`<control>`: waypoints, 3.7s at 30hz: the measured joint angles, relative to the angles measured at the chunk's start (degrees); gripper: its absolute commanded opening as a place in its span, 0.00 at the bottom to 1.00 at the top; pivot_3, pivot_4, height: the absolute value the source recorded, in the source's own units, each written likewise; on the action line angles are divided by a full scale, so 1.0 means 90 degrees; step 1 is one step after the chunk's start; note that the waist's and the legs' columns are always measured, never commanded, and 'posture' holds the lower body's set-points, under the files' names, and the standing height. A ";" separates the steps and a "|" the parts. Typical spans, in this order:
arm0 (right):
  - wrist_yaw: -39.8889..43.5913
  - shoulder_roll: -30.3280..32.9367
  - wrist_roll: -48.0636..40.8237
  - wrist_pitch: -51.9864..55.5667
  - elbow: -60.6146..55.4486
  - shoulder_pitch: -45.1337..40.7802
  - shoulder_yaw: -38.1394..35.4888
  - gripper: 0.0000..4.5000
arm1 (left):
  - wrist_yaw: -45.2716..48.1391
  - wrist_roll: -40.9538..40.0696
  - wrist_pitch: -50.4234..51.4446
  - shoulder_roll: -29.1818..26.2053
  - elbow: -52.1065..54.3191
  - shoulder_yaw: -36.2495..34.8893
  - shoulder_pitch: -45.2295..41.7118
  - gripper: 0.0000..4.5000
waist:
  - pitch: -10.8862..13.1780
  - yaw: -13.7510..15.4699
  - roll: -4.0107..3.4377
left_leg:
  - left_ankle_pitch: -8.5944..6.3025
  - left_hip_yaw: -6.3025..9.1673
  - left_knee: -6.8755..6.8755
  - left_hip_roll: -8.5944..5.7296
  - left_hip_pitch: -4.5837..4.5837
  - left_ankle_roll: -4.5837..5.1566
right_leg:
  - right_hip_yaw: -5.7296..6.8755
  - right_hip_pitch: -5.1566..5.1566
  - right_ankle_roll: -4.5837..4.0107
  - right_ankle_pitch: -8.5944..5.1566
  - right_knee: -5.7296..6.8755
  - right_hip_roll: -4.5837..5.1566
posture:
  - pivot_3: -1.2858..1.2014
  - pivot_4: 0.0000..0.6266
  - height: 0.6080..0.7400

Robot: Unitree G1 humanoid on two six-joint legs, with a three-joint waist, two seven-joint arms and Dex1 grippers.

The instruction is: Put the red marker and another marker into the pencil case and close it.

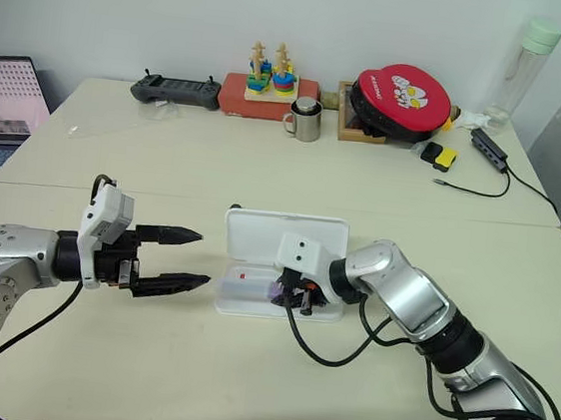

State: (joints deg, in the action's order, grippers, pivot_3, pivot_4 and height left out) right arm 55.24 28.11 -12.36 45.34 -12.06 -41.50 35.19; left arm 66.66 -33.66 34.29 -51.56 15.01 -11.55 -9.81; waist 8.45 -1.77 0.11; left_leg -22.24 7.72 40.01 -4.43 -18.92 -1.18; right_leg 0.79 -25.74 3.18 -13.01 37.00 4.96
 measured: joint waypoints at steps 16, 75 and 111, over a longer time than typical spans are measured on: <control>0.0203 -0.0209 0.0087 -0.0102 0.0248 -0.0004 -0.0228 1.00 | -0.0276 -0.0291 0.0215 0.0009 0.0078 -0.0071 0.0029 1.00 | 0.0000 -0.0004 0.0000 | 0.0000 0.0001 0.0000 0.0000 0.0000 0.0000 | -0.0001 -0.0001 0.0000 0.0000 0.0000 0.0000 | 0.52 0.24 1.00; -0.1205 -0.0544 -0.1837 0.0136 -0.0258 -0.0554 -0.3473 1.00 | -0.3152 0.2910 -0.1247 0.2563 -0.5770 0.1255 -0.3608 0.39 | -0.0007 -0.0028 0.0011 | 0.0000 -0.0005 0.0014 -0.0013 -0.0007 -0.0001 | -0.0002 -0.0014 0.0001 0.0002 0.0023 0.0006 | 0.52 0.24 1.00; -0.0953 0.1815 -0.3150 0.0953 -0.2766 0.1770 -0.4341 1.00 | -0.0120 0.1053 0.0139 0.2203 -0.0862 0.3341 -0.2958 0.10 | -0.0010 0.0028 0.0006 | -0.0001 0.0003 0.0094 -0.0013 -0.0090 0.0001 | -0.0007 -0.0040 0.0012 0.0020 0.0025 0.0006 | 0.52 0.24 1.00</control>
State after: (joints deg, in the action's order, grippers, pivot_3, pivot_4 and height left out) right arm 46.66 44.44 -40.71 53.92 -36.96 -25.57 -3.88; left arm 65.59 -24.18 35.54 -31.74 7.25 18.52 -36.44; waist 8.36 -1.52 0.16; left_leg -22.25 7.75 40.85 -4.55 -19.73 -1.16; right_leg 0.72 -26.10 3.29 -12.83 37.22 5.02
